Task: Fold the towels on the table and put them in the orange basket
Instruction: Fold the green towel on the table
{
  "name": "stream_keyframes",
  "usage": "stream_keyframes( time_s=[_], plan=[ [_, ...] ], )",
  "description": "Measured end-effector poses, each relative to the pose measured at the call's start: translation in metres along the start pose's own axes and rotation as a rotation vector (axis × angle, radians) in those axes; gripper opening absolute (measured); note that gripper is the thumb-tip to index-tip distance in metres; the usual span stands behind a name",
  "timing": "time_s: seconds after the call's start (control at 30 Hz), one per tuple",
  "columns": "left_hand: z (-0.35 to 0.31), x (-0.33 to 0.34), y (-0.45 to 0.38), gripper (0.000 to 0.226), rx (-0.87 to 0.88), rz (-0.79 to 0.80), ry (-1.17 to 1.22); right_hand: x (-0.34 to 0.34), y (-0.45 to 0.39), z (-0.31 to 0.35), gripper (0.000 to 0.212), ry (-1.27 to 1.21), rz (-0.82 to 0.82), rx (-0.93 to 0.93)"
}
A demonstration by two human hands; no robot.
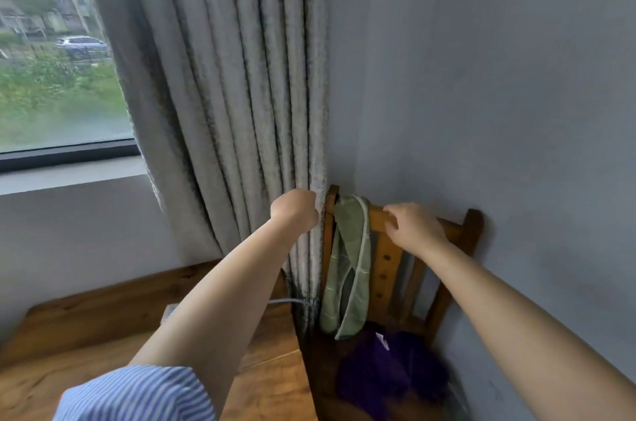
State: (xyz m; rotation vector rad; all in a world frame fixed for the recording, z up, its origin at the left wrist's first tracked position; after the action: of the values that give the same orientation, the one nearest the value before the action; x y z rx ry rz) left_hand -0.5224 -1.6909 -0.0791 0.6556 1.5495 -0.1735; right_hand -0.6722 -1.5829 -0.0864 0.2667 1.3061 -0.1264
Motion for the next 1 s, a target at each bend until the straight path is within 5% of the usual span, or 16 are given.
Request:
stream_keyframes(
  time_s=[0.47, 0.7, 1.0],
  plan=[
    [0.009, 0.092, -0.124, 0.034, -0.019, 0.228, 0.208, 0.093, -0.138, -0.046, 0.032, -0.323, 0.176, 0.437],
    [-0.007, 0.126, -0.16, 0.031, -0.061, 0.19, 0.528, 0.106, -0.15, -0.084, 0.041, -0.607, 0.001, 0.307],
    [-0.036, 0.149, -0.172, 0.024, -0.077, 0.009, 1.083, 0.079, -0.14, -0.13, 0.023, -0.736, -0.146, 0.297]
  ],
)
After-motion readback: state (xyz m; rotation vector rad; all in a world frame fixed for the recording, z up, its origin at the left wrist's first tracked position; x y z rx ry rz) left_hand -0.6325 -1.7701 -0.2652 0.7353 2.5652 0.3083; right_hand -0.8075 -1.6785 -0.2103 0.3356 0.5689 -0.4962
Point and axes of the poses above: each hand's wrist, its own y-axis away from the middle knuckle, its own x-axis out of the palm, z = x × y, the point moved 6 cm from there along -y, towards the middle knuckle, and after that the axes turned 15 degrees about z, right-handed, at the moved point
